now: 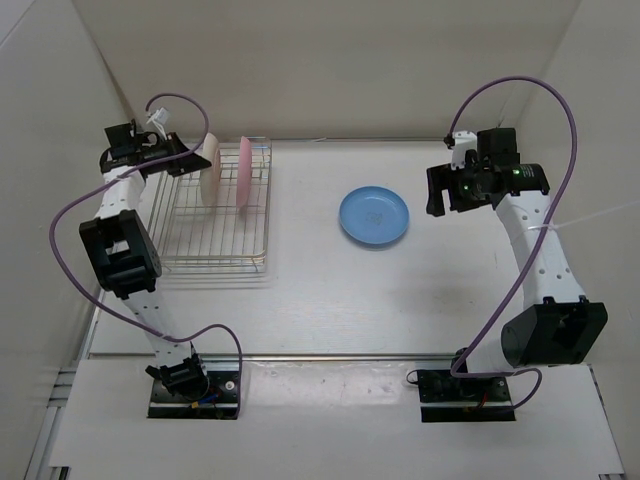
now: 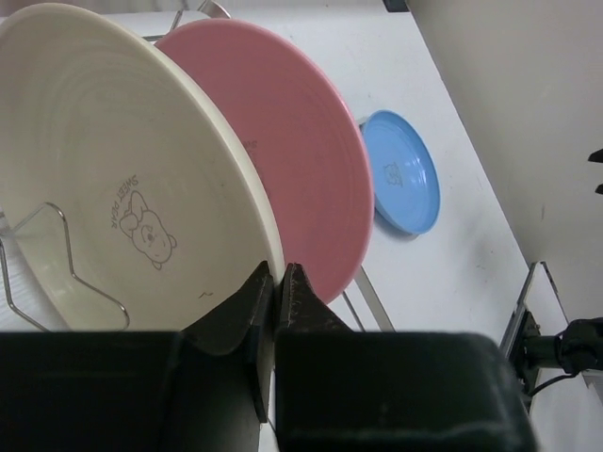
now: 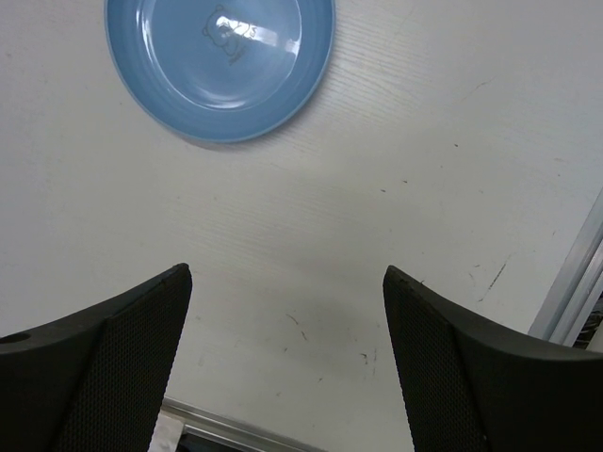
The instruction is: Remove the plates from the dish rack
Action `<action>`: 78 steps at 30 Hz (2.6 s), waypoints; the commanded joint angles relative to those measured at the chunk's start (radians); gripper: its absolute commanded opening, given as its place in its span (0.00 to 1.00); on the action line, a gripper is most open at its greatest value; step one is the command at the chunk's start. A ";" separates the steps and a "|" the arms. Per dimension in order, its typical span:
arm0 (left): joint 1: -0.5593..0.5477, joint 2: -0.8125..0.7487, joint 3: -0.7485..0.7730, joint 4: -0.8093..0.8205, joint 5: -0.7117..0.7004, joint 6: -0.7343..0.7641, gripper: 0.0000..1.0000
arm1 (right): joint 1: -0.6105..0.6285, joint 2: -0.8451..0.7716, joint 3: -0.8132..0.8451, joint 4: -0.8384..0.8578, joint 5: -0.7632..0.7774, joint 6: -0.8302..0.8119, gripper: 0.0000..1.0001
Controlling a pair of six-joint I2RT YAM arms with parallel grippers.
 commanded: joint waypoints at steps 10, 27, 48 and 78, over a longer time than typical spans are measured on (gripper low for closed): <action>0.037 -0.232 0.119 -0.099 0.101 0.026 0.11 | 0.012 -0.031 -0.014 0.013 0.000 -0.002 0.86; -0.742 -0.740 -0.045 -0.694 -0.966 0.888 0.11 | 0.041 0.061 0.292 -0.082 -0.089 -0.023 0.86; -1.595 -0.470 0.057 -0.684 -1.545 0.954 0.11 | 0.299 0.056 0.320 -0.131 -0.172 -0.100 0.84; -1.534 -0.440 0.079 -0.471 -1.651 0.936 0.31 | 0.308 0.058 0.205 -0.077 -0.013 -0.057 0.00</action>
